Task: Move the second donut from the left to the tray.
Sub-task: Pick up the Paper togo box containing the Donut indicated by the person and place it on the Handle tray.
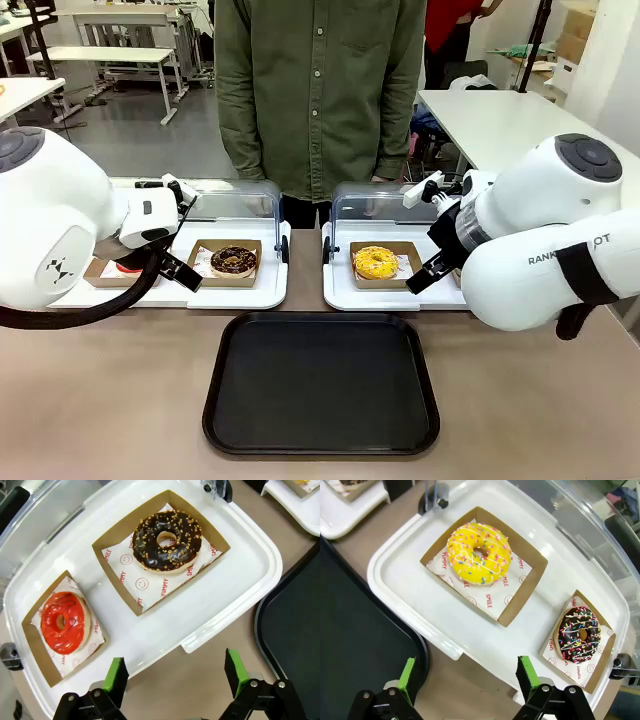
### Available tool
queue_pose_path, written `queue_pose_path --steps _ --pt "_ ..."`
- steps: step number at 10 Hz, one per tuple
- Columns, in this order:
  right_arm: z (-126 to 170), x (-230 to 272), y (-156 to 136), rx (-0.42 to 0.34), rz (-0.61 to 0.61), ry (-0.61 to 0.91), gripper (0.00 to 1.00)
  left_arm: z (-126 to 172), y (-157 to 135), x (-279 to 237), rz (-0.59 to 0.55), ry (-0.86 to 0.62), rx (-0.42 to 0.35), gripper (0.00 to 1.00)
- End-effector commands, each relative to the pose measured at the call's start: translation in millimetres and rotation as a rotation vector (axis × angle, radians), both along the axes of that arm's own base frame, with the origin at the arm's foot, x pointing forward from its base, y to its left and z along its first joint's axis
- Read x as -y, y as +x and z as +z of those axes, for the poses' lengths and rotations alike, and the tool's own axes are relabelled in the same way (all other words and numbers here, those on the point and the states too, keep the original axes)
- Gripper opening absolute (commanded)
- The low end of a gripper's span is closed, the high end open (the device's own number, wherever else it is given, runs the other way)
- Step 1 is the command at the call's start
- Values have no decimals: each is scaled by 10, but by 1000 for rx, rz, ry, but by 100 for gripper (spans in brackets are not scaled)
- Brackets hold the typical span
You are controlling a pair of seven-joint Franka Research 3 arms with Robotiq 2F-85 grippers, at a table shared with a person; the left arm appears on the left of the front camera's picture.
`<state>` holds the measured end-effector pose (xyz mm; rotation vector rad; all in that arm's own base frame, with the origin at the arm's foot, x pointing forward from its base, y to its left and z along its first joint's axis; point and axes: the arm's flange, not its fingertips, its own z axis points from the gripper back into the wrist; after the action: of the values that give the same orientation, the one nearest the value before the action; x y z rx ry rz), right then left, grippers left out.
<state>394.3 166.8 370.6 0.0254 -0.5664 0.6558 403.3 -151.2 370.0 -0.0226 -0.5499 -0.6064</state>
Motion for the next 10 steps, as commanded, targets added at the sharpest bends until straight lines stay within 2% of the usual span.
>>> queue_pose_path --steps 1,10 --pt "0 0 0 0 0 0 100 1 0 0 0 0 0 100" --pt "0 0 0 0 0 0 100 1 0 0 0 0 0 100"
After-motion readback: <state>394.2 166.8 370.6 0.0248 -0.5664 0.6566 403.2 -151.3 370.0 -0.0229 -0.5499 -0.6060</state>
